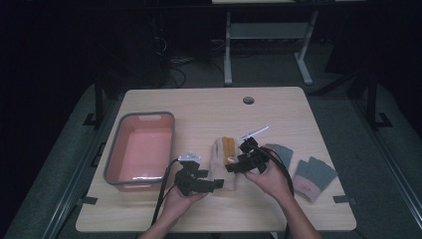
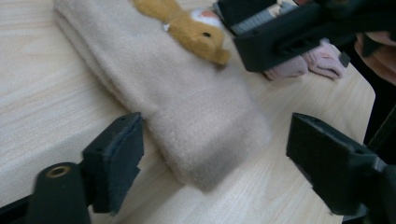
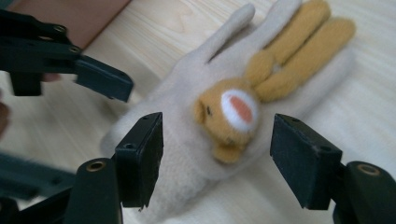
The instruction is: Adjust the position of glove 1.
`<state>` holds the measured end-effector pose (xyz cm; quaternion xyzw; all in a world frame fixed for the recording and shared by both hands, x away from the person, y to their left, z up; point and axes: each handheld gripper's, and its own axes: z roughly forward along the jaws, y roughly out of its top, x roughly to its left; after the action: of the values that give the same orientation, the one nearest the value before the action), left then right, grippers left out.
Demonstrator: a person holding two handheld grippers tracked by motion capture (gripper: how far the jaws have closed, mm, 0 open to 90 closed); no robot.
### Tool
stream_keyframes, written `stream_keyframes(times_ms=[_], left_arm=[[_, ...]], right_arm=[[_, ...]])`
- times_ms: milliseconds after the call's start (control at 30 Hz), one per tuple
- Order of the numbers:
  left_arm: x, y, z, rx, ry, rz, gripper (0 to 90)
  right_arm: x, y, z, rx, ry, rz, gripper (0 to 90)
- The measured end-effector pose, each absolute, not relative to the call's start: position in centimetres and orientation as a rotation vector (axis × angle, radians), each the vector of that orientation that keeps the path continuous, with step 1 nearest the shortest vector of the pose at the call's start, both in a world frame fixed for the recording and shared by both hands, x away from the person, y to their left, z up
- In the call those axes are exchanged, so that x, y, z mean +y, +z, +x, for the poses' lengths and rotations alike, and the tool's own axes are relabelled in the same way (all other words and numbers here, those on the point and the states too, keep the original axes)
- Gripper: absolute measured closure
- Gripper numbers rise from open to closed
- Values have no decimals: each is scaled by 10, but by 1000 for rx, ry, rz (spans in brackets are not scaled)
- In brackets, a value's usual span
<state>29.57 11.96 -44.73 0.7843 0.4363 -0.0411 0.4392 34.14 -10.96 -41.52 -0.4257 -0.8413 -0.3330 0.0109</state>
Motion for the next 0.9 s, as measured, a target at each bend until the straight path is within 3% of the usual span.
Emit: stream_keyframes(times_ms=[333, 900], left_arm=[[119, -455, 306, 1163, -148, 1945, 359], [110, -462, 312, 1199, -160, 2009, 467]], right_arm=[[-121, -436, 339, -2475, -1070, -1446, 383], [-127, -462, 344, -2226, -1080, -1578, 456]])
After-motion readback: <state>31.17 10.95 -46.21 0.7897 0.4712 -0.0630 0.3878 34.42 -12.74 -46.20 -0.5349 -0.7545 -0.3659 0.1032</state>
